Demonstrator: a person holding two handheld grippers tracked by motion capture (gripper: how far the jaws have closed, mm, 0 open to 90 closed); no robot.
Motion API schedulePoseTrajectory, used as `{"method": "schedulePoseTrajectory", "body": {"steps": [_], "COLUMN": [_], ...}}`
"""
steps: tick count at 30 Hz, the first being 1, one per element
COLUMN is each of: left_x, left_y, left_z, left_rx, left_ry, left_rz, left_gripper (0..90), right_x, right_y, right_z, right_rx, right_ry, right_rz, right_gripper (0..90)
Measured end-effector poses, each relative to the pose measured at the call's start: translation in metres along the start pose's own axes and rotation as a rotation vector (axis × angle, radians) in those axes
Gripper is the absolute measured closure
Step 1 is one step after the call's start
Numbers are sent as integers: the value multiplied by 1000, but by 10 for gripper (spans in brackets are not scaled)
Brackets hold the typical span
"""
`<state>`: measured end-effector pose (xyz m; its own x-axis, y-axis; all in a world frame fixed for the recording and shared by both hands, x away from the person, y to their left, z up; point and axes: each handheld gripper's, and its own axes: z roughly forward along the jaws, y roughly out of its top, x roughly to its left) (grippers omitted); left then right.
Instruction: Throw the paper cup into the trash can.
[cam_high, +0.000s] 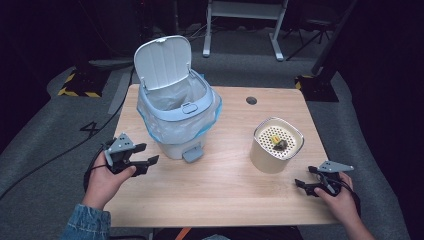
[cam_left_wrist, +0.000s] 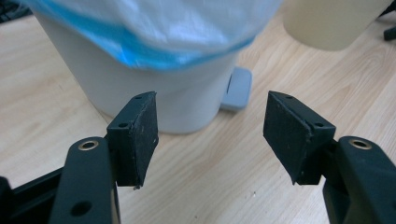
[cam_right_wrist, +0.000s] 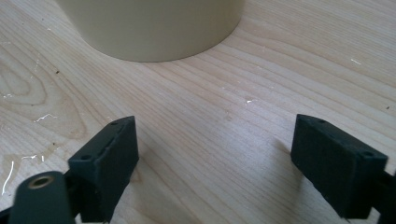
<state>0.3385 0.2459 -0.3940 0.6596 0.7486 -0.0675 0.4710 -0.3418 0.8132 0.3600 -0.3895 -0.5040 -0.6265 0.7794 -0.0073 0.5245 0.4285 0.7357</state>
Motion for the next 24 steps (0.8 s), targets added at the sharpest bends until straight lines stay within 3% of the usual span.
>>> {"method": "schedulePoseTrajectory", "body": {"steps": [7, 10, 13, 14, 15, 24], "left_x": [9, 18, 26, 26, 31, 45], "left_y": [31, 47, 68, 68, 79, 113], "left_z": [-24, -33, -47, -47, -55, -69], "left_rx": [-49, -52, -97, -97, -128, -253], "left_ry": [34, 88, 118, 118, 141, 115], "left_rz": [26, 43, 52, 52, 58, 18], "left_gripper": [351, 350, 354, 353, 351, 348], "right_x": [1, 1, 1, 1, 1, 1], "right_y": [0, 0, 0, 0, 0, 0], "right_z": [0, 0, 0, 0, 0, 0], "right_rx": [-1, -1, -2, -2, -1, -1], "right_ry": [0, 0, 0, 0, 0, -1], "right_rz": [3, 2, 2, 2, 4, 4], "right_gripper": [147, 147, 146, 146, 146, 147]}}
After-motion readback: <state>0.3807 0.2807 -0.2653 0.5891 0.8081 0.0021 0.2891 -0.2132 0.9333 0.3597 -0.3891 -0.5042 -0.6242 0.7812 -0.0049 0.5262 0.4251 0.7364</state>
